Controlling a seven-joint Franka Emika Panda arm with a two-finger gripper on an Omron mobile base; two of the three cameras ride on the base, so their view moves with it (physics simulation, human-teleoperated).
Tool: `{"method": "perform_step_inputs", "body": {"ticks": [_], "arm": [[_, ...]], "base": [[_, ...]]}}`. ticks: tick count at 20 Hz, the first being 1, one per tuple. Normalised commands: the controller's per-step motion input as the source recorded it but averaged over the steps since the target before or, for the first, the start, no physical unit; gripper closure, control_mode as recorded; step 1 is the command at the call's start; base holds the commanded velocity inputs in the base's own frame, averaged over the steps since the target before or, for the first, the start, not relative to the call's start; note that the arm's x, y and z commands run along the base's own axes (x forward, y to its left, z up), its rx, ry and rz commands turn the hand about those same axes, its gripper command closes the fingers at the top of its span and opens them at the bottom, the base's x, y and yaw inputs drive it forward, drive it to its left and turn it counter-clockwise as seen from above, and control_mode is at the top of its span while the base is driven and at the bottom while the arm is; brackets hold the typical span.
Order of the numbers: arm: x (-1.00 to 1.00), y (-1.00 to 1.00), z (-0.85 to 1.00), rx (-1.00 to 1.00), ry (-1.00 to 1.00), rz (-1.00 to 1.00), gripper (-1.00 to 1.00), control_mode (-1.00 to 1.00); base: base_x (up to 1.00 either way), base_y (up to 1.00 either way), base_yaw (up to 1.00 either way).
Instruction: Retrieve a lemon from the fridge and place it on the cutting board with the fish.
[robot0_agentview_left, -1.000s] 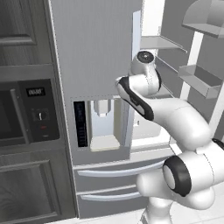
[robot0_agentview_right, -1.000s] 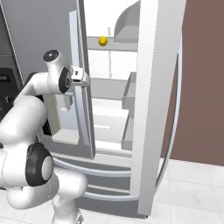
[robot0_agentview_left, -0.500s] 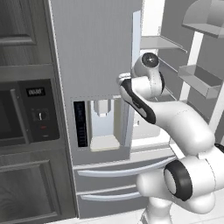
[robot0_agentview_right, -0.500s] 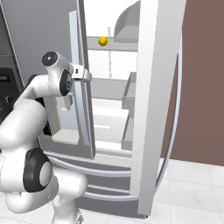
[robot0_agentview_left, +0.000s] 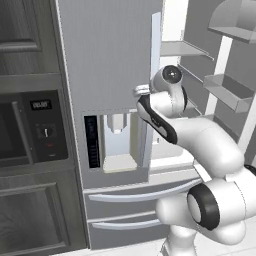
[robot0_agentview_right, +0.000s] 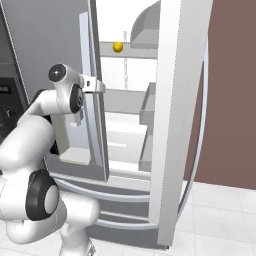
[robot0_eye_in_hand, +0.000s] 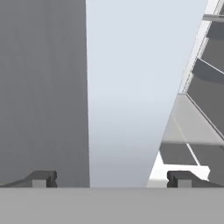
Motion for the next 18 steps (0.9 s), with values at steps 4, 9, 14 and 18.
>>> {"method": "perform_step_inputs", "body": {"ticks": [4, 9, 14, 18], "arm": [[0.56, -0.06, -0.02, 0.0, 0.0, 0.0, -1.0, -1.0], [0.54, 0.0, 0.0, 0.0, -0.01, 0.05, -1.0, -1.0], [0.45, 0.0, 0.0, 0.0, 0.0, 0.06, 1.0, -1.0], [0.09, 0.01, 0.0, 0.0, 0.04, 0.0, 1.0, -1.0]], "base": [[0.0, 0.0, 0.0], [0.0, 0.0, 0.0], [0.0, 0.0, 0.0], [0.0, 0.0, 0.0]]}}
